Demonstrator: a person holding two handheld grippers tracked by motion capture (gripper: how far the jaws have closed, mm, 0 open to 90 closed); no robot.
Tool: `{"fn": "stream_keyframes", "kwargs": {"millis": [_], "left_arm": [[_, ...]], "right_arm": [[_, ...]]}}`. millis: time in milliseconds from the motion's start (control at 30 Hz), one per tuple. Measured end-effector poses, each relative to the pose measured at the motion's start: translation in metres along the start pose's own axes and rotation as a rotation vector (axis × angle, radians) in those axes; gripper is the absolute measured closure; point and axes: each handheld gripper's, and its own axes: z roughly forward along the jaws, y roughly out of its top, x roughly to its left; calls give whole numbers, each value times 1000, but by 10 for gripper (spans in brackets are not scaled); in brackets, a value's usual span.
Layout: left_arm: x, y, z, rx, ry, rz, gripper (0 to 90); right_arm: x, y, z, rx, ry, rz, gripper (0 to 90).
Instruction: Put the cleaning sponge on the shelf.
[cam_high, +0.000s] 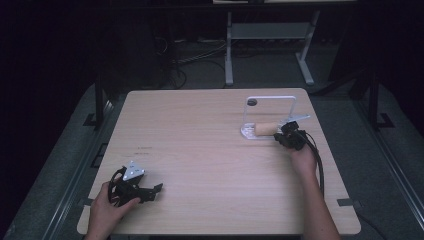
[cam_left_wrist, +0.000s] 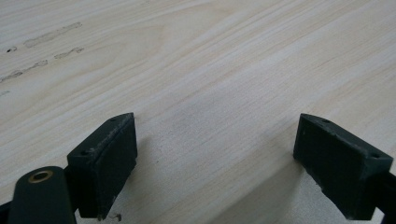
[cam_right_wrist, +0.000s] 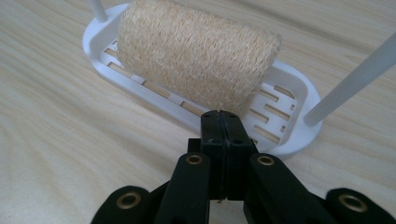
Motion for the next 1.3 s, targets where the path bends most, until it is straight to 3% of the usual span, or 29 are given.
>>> {"fn": "stream_keyframes", "kwargs": {"millis": [367, 500, 867, 1300], "left_arm": [[0, 0, 0, 1, 0, 1, 130], [0, 0, 0, -2, 1, 0, 130], [0, 0, 0, -1, 0, 2, 130], [0, 0, 0, -1, 0, 3, 129]], "right_arm": [[6, -6, -12, -14, 22, -29, 761], [9, -8, -17, -19, 18, -40, 626], [19, -15, -30, -42, 40, -13, 315], [38, -21, -41, -56, 103, -9, 134]]}}
